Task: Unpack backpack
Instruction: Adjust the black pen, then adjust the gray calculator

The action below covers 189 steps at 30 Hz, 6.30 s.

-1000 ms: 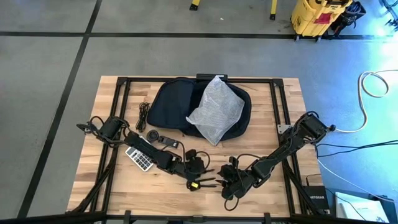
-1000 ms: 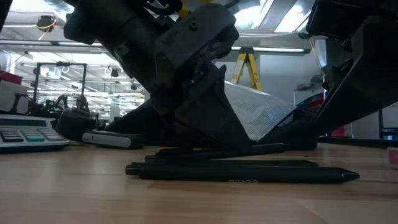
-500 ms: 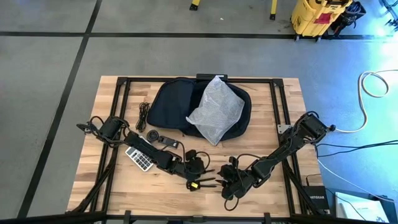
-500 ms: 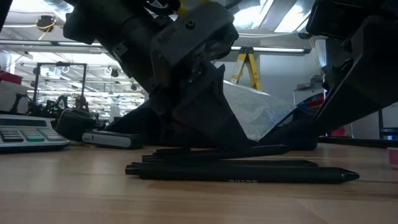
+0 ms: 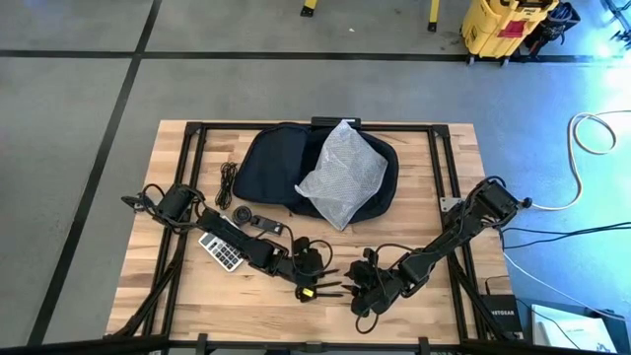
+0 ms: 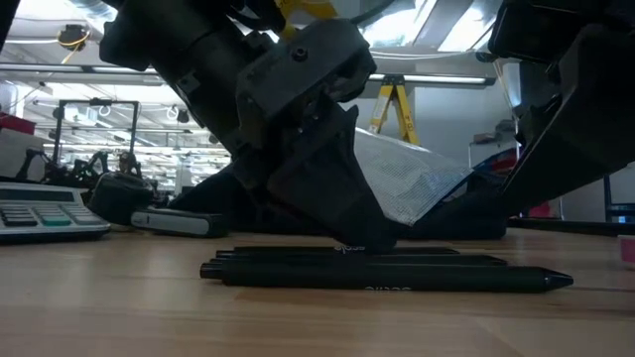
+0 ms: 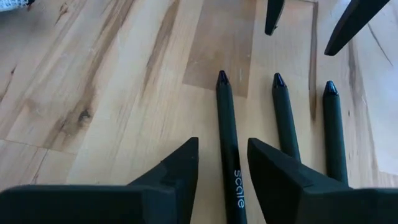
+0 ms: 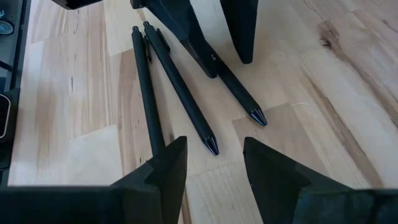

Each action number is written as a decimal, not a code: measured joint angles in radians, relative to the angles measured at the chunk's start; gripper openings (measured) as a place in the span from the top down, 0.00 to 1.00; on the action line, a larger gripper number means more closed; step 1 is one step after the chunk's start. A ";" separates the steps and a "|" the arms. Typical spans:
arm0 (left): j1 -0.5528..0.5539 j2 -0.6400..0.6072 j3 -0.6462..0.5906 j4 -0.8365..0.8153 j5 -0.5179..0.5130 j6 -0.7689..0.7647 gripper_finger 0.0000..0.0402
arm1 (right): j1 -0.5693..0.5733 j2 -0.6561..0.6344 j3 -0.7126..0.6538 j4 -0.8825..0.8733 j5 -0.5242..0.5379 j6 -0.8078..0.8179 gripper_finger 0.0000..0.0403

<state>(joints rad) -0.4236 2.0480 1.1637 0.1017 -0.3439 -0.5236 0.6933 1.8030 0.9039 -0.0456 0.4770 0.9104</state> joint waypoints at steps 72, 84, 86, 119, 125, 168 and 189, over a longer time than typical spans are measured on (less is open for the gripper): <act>-0.021 -0.005 -0.030 0.068 -0.032 0.062 0.69 | 0.000 0.000 0.000 0.000 -0.007 0.001 0.65; -0.021 -0.005 -0.030 0.067 -0.020 0.063 0.69 | 0.000 0.000 0.000 0.000 -0.007 0.001 0.65; -0.021 -0.005 -0.030 0.067 -0.015 0.063 0.69 | 0.000 0.000 0.000 0.000 -0.007 0.001 0.65; -0.024 -0.005 -0.030 0.068 0.023 0.060 0.69 | 0.000 0.000 0.000 0.001 0.001 0.009 0.65; -0.024 -0.005 -0.030 0.070 0.036 0.060 0.69 | 0.000 0.000 0.000 0.000 0.001 0.009 0.65; -0.108 -0.256 -0.206 0.059 -0.340 0.029 0.69 | 0.026 -0.089 0.021 -0.005 0.240 -0.050 0.65; -0.334 -0.652 -0.576 -0.445 -0.393 -0.611 0.69 | -0.068 -0.089 0.021 0.121 0.206 -0.182 0.65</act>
<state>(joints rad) -0.7573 1.3956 0.5880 -0.3432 -0.7365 -1.1341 0.6256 1.7145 0.9247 0.0757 0.6829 0.7289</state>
